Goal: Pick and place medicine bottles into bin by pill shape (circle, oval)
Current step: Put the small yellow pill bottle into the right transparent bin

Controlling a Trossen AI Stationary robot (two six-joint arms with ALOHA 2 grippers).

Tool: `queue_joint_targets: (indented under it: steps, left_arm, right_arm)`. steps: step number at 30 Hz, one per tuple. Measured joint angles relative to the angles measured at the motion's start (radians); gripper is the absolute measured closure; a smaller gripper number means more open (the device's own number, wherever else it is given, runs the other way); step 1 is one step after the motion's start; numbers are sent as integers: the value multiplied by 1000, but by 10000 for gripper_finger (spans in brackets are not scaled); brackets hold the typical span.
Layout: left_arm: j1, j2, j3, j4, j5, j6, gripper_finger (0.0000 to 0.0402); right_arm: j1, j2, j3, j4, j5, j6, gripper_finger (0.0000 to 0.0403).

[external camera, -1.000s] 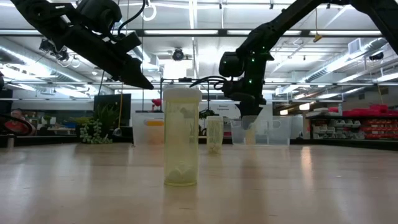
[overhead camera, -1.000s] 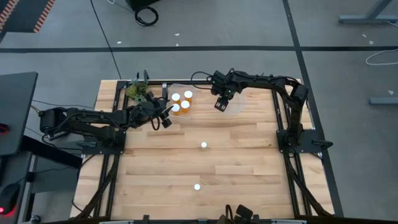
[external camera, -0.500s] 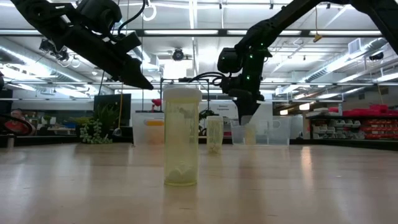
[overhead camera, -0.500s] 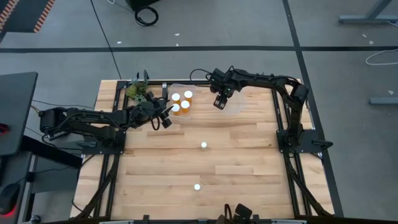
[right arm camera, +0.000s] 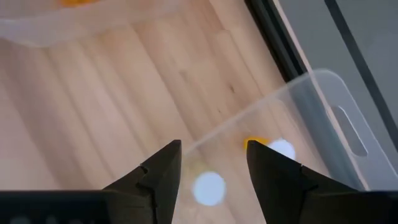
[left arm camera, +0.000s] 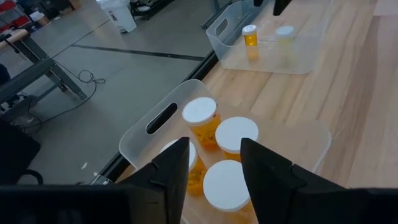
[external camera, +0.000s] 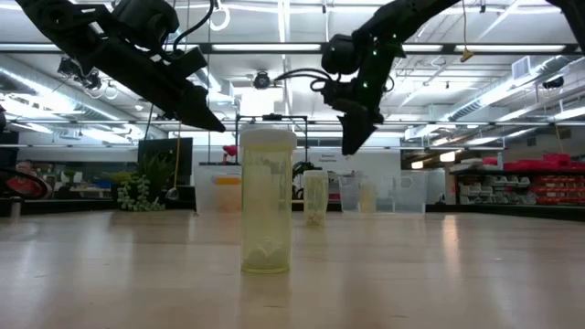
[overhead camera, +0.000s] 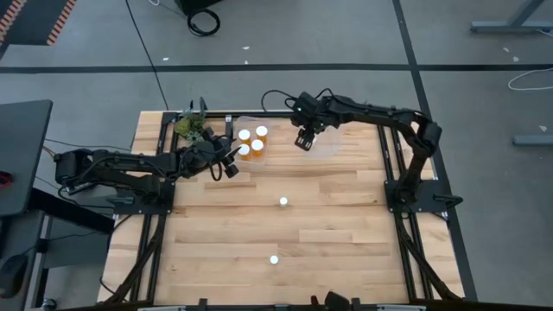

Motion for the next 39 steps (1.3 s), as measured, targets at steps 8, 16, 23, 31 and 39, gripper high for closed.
queue_joint_targets:
  steps: [8, 16, 23, 31, 39]
  left_arm:
    - [0, 0, 0, 0, 0, -4, 245]
    - [0, 0, 0, 1, 0, 1, 245]
    - [0, 0, 0, 6, 0, 5, 250]
    - [0, 0, 0, 27, 0, 7, 244]
    - [0, 0, 0, 31, 0, 7, 247]
  right_arm:
    - [103, -3, 0, 38, 3, -11, 215]
    - [198, 12, 0, 119, -80, -12, 217]
    - [279, 57, -1, 172, -129, -6, 217]
    - [353, 68, -2, 202, -161, 11, 217]
    - [409, 104, -2, 235, -190, 19, 217]
